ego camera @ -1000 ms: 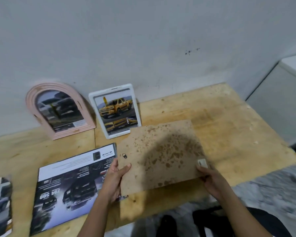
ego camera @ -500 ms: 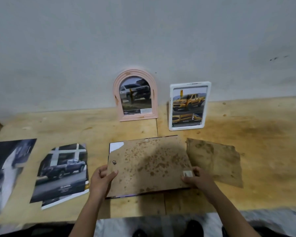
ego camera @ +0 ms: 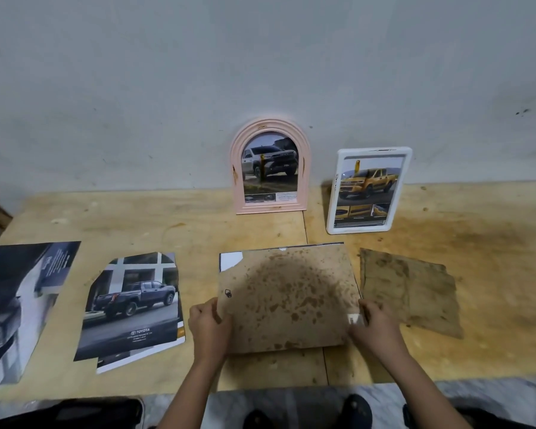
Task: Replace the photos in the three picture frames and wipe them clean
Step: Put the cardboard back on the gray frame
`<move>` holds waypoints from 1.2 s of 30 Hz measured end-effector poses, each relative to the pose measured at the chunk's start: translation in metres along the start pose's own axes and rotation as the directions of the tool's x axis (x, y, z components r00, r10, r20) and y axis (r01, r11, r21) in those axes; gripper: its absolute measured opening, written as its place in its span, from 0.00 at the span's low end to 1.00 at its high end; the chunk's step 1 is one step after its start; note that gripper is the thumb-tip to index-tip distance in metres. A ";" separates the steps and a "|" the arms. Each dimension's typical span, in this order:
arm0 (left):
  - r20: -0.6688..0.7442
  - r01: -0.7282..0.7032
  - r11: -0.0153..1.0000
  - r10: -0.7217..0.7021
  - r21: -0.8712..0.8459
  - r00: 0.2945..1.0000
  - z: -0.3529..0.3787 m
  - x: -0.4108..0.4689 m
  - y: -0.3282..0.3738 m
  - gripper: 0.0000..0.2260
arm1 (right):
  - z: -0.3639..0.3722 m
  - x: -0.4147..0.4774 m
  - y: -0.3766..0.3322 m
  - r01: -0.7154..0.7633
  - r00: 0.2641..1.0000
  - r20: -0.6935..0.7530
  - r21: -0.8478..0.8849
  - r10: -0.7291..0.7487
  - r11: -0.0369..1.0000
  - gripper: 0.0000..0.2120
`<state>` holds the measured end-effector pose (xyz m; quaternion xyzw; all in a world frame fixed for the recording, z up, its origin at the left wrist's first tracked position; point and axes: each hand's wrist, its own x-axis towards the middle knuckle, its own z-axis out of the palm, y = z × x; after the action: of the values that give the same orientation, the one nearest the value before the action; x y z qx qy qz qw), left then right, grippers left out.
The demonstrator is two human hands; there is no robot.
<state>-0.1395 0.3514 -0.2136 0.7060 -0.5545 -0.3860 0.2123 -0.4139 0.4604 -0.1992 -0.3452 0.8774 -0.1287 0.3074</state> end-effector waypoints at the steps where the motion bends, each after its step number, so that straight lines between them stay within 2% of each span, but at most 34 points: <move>1: -0.004 0.005 1.000 -0.005 0.011 1.000 0.000 -0.001 -0.001 0.16 | 0.001 -0.001 -0.001 0.002 1.000 0.011 0.003 -0.002 1.000 0.32; 7: 0.037 0.017 1.000 -0.016 -0.019 0.999 -0.005 -0.002 -0.011 0.16 | 0.002 -0.003 -0.002 0.066 0.997 0.030 -0.026 -0.065 0.997 0.35; 14: 0.036 0.179 0.968 -0.175 -0.175 0.984 -0.010 0.004 -0.013 0.10 | -0.006 0.003 -0.003 0.037 0.997 0.069 0.024 -0.039 0.999 0.40; 17: 0.047 0.232 0.948 -0.227 -0.216 0.973 -0.013 0.006 -0.011 0.03 | -0.009 0.007 -0.006 0.030 0.995 0.093 0.029 -0.033 0.999 0.40; 18: 0.042 0.239 0.948 -0.235 -0.211 0.971 -0.014 0.006 -0.011 0.06 | -0.009 0.008 -0.007 0.029 0.995 0.096 0.028 -0.031 0.999 0.41; 20: 0.039 0.244 0.951 -0.241 -0.189 0.970 -0.015 0.008 -0.009 0.09 | -0.009 0.010 -0.008 0.024 0.995 0.101 0.042 -0.028 0.999 0.41; 22: 0.047 0.262 0.951 -0.258 -0.163 0.965 -0.016 0.009 -0.005 0.05 | -0.009 0.012 -0.008 0.025 0.994 0.109 0.058 -0.031 0.998 0.40; 25: 0.047 0.247 0.963 -0.243 -0.112 0.969 -0.015 0.008 -0.001 0.08 | -0.009 0.015 -0.007 0.017 0.992 0.122 0.074 -0.026 0.997 0.39; 28: 0.042 0.223 0.974 -0.221 -0.050 0.974 -0.012 0.006 0.000 0.06 | -0.008 0.016 -0.008 -0.003 0.992 0.123 0.052 -0.003 0.999 0.38; 31: 0.044 0.126 0.987 -0.131 0.103 0.990 -0.008 0.008 0.004 0.06 | -0.006 0.014 -0.010 -0.001 0.993 0.116 -0.024 0.004 1.000 0.39; 33: 0.085 0.038 0.979 -0.056 0.200 0.995 -0.002 0.006 0.006 0.01 | -0.005 0.011 -0.011 0.002 0.992 0.125 -0.090 0.009 0.996 0.40; 36: 0.190 -0.004 0.948 -0.059 0.317 0.980 0.002 -0.005 0.004 0.23 | -0.002 0.004 -0.011 -0.008 0.992 0.125 -0.127 0.024 0.992 0.46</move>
<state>-0.1438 0.3548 -0.2102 0.6968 -0.6174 -0.3633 0.0353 -0.4115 0.4501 -0.1951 -0.3644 0.8654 -0.0484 0.3406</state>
